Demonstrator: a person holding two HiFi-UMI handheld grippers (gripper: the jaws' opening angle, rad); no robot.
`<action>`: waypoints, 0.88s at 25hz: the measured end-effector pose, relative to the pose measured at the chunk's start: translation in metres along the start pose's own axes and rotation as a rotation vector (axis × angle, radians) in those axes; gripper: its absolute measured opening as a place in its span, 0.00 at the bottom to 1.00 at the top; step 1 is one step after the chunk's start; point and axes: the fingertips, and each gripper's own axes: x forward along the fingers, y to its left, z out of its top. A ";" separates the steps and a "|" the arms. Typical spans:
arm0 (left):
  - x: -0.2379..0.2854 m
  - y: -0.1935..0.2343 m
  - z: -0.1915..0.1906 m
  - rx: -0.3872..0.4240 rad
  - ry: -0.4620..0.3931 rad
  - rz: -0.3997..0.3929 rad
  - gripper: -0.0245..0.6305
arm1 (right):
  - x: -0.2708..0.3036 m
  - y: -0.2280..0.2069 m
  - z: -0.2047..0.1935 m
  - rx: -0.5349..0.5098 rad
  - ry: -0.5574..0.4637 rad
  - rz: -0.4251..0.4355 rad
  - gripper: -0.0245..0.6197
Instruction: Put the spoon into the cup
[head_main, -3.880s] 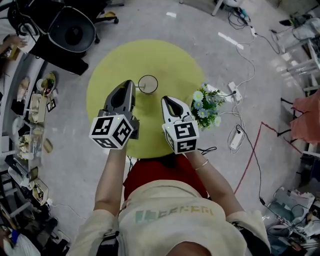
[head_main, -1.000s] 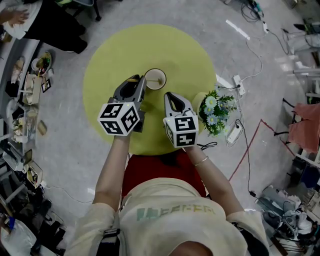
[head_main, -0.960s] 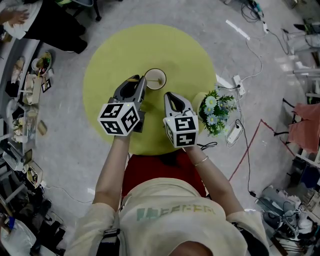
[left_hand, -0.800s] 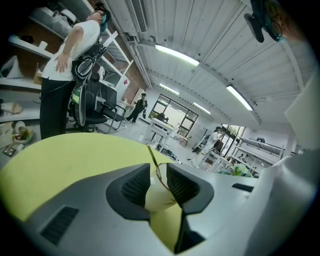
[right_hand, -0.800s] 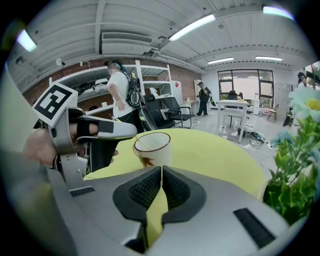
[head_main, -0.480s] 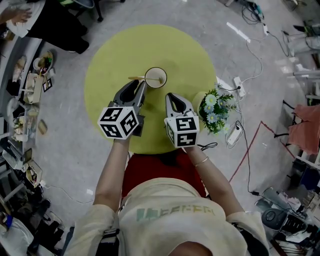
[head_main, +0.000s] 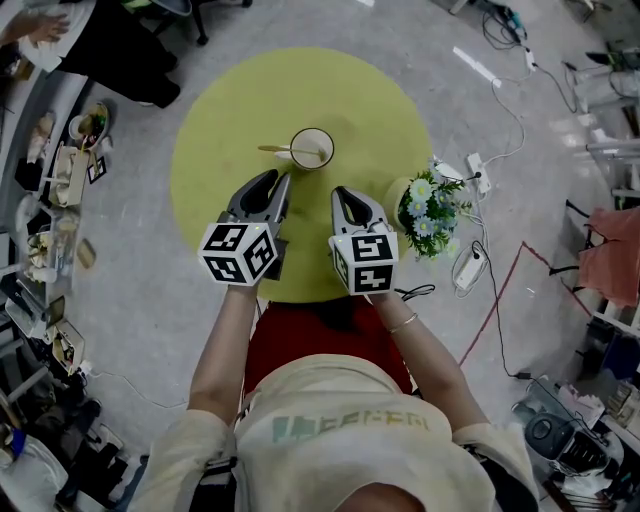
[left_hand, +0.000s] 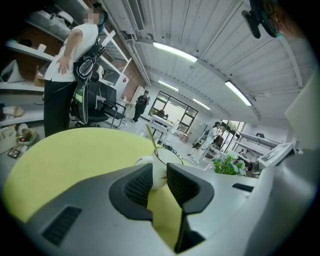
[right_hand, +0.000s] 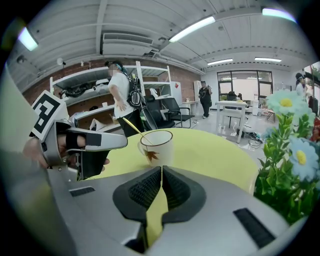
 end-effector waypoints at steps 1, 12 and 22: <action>-0.002 0.000 -0.002 0.004 0.003 0.003 0.19 | -0.002 0.001 0.000 -0.001 -0.001 0.000 0.10; -0.024 -0.004 -0.020 0.000 0.020 0.018 0.19 | -0.021 0.009 -0.011 0.000 -0.008 -0.011 0.10; -0.050 -0.007 -0.029 0.017 0.015 0.063 0.15 | -0.045 0.014 -0.021 0.002 -0.023 -0.030 0.10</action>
